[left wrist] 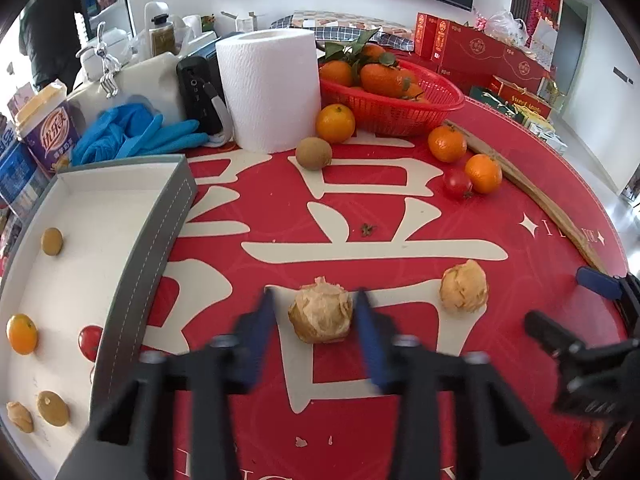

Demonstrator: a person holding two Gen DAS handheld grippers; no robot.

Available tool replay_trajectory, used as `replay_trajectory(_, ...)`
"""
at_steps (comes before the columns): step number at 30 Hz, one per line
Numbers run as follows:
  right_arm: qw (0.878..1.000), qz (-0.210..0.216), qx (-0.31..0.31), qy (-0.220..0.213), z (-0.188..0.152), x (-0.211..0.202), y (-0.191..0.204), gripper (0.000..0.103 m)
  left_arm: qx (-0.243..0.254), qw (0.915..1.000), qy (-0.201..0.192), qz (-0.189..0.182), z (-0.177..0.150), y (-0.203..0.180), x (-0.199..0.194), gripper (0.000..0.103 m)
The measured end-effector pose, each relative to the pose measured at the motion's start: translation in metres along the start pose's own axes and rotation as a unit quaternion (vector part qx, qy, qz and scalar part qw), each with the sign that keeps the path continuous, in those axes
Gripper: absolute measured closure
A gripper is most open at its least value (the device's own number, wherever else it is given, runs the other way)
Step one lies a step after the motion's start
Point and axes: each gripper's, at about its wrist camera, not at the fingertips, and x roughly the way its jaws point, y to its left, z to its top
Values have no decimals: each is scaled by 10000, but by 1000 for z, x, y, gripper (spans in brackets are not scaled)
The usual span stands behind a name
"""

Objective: Organize fruits
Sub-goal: 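Grasp a tan dried longan with the left tool while the right tool grasps another longan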

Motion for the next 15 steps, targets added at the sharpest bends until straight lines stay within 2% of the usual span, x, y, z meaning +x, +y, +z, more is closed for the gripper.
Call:
replay_trajectory(3,9998,204,-1,-2,-1,-1,10,0,-157,9997,26,-166,-1,7,-2,77)
replay_trajectory(5,9977,663,-79,-118,0,-6,22,0,-308,9992,4,-252,-3,13,-9,77)
replay_trajectory(8,9956,805,-324,-344,10,-11,44,0,-364,9987,-282,-198,-6,20,-32,77)
replay_trajectory(11,9936,943,-491,-377,21,-5,64,2,-419,9976,-548,-83,-9,31,-56,77)
replay_trajectory(13,9930,999,-563,-276,25,5,74,25,-468,9969,-627,31,-11,42,-66,76)
replay_trajectory(15,9936,967,-565,-143,27,15,83,36,-573,9959,-674,168,-15,57,-74,77)
